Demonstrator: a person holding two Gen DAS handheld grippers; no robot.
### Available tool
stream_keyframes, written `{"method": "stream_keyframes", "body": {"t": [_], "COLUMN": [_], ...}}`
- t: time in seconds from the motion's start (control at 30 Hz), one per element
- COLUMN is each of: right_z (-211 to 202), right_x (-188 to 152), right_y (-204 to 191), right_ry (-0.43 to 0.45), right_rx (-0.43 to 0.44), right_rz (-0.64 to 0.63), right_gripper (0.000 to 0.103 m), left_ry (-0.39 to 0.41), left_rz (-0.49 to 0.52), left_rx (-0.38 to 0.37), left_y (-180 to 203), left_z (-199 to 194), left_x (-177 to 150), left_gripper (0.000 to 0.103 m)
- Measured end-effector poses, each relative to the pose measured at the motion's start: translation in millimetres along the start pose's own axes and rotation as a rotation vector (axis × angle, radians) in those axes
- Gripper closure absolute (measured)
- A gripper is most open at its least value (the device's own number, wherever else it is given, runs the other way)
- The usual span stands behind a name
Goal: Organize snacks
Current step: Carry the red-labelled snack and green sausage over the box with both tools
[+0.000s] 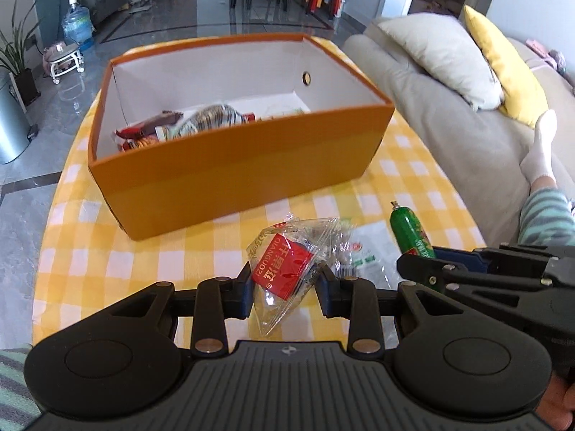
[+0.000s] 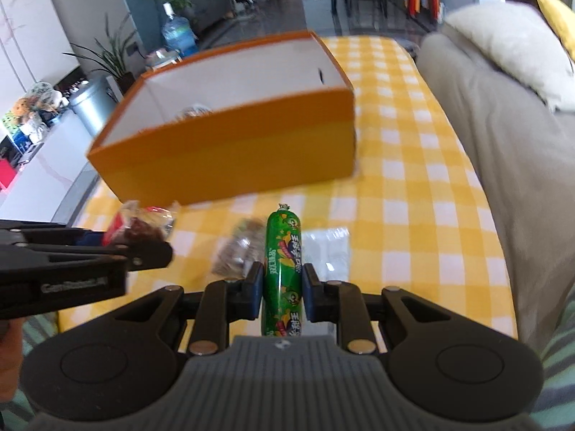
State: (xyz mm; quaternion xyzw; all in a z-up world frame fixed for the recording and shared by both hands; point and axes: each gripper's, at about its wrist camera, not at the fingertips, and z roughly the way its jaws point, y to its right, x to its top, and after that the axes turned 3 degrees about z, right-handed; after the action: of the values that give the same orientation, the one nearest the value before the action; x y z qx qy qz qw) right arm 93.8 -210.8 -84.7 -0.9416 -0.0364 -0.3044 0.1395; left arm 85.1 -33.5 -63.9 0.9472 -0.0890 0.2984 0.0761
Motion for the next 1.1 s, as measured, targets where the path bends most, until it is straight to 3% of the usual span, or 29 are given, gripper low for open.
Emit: {"method": "stream_keyframes", "body": {"t": [0.3, 0.67, 1.1], "right_z": [-12, -15, 34], "right_x": [21, 87, 169], "right_y": [-12, -28, -38], "right_ry": [0.057, 0.151, 0.166], "right_rx": [-0.005, -0.013, -0.091], "right_rz": [-0.047, -0.152, -0.288], "right_gripper": [0.084, 0.084, 0.085], "left_ry": [0.070, 0.161, 0.108], "left_rz": [0.016, 0.068, 0.109], "left_rx": [0.025, 0.068, 0.102], "left_y": [3, 2, -20], "left_z": [-11, -15, 24], "left_x": [29, 95, 162], "left_gripper": [0.065, 0.065, 0.065]}}
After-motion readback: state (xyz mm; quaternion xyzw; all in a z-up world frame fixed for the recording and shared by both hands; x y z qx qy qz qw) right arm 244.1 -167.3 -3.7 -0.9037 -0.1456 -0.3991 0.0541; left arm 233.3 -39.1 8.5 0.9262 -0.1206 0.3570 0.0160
